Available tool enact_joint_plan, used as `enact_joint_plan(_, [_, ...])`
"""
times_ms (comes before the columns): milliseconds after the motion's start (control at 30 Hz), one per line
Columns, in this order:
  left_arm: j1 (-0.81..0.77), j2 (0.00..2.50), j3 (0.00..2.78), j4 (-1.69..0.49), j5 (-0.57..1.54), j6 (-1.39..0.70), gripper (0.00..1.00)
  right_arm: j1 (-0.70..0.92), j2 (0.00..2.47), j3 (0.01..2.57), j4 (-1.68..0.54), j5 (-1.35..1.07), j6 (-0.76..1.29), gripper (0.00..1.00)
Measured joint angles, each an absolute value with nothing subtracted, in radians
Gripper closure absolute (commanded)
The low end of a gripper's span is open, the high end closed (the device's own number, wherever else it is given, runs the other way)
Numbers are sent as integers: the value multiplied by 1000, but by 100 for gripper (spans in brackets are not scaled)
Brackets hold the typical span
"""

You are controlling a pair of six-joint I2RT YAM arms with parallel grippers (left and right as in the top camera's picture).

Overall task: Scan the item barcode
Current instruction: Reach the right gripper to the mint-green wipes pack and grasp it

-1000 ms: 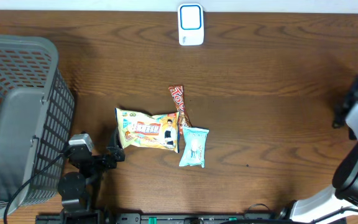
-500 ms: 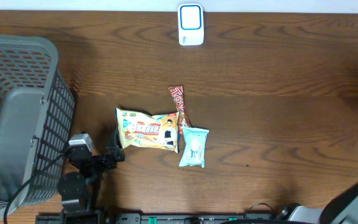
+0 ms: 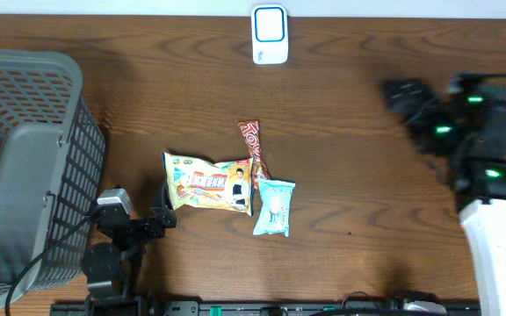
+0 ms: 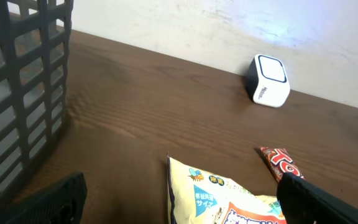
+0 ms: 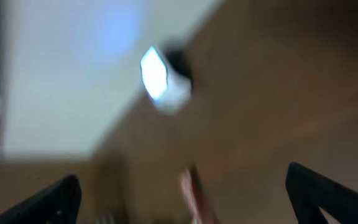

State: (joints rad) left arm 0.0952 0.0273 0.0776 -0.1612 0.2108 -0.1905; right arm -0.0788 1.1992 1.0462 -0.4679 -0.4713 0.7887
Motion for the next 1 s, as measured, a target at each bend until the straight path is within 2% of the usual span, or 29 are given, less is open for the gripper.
enact_joint_plan(100, [95, 28, 78, -161, 211, -191, 2, 122, 1227, 1045, -551, -384, 745, 1])
enact_joint_plan(133, [95, 27, 78, -161, 211, -191, 2, 240, 1250, 1045, -582, -335, 711, 1])
enact_joint_plan(267, [95, 27, 78, -161, 211, -191, 2, 522, 1359, 1046, -587, -202, 624, 1])
enact_joint_plan(433, [95, 27, 78, -161, 211, -191, 2, 762, 1574, 1046, -541, -109, 576, 2])
enact_joint_plan(567, [95, 27, 78, -161, 211, -191, 2, 868, 1728, 1046, -574, 40, 573, 5])
enact_joint_plan(767, [95, 27, 78, -161, 211, -191, 2, 904, 1769, 1091, -683, 252, 621, 13])
enact_joint_plan(900, [95, 27, 78, -161, 211, -191, 2, 903, 1769, 1103, -698, 301, 629, 14])
enact_joint_plan(933, [95, 27, 78, -161, 211, -191, 2, 903, 1774, 1104, -702, 309, 630, 10])
enact_joint_plan(1000, [95, 27, 78, -161, 211, -191, 2, 903, 1789, 1105, -712, 314, 634, 9])
